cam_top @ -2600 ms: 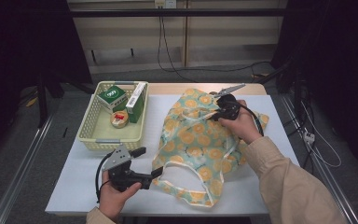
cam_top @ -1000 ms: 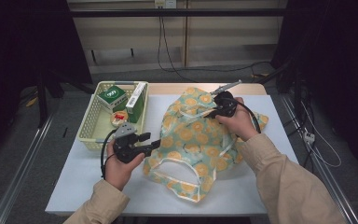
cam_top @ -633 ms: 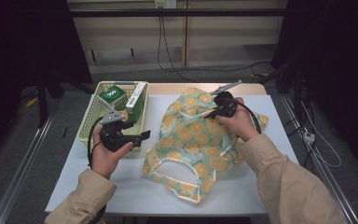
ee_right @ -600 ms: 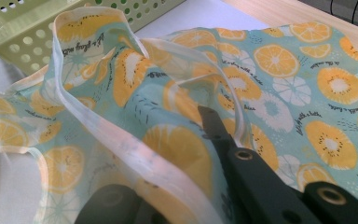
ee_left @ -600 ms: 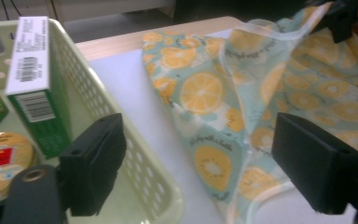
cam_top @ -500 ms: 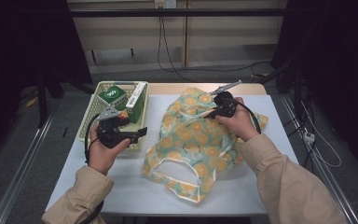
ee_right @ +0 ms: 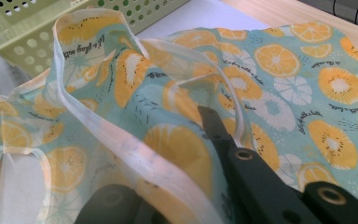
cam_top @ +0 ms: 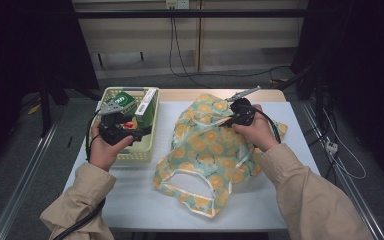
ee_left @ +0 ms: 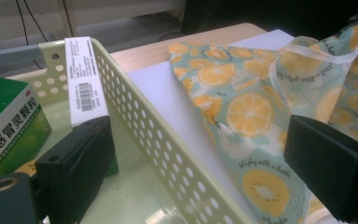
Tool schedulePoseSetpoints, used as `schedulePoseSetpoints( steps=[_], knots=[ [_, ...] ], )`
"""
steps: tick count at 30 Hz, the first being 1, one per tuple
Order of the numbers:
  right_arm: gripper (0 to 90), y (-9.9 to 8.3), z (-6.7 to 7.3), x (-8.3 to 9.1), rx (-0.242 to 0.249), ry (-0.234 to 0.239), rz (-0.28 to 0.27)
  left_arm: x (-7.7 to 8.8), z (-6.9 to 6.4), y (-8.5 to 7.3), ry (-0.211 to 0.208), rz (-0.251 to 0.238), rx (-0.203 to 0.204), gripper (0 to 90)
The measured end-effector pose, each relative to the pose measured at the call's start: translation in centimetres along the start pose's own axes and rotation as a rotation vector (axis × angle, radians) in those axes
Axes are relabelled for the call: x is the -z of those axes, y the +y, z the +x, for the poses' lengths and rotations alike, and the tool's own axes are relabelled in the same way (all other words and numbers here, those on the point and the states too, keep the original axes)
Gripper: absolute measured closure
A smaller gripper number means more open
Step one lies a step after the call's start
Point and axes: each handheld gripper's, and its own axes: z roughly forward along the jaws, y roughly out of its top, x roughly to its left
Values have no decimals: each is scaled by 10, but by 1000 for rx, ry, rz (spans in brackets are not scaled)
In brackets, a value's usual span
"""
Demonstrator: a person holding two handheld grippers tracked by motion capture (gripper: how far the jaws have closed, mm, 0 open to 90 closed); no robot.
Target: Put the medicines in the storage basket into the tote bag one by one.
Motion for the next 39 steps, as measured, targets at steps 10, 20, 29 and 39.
schedulePoseSetpoints(
  steps=[10,20,29,39],
  knots=[
    [900,0,-1,-1,1,1,6,-3,15,4,32,23,-23,67],
    [900,2,-1,2,6,8,6,-6,41,-2,85,50,-28,66],
    [900,3,2,-1,13,21,2,-18,62,-6,126,104,5,77],
    [900,2,2,0,16,27,2,-42,75,-9,161,175,-106,79]
  ],
)
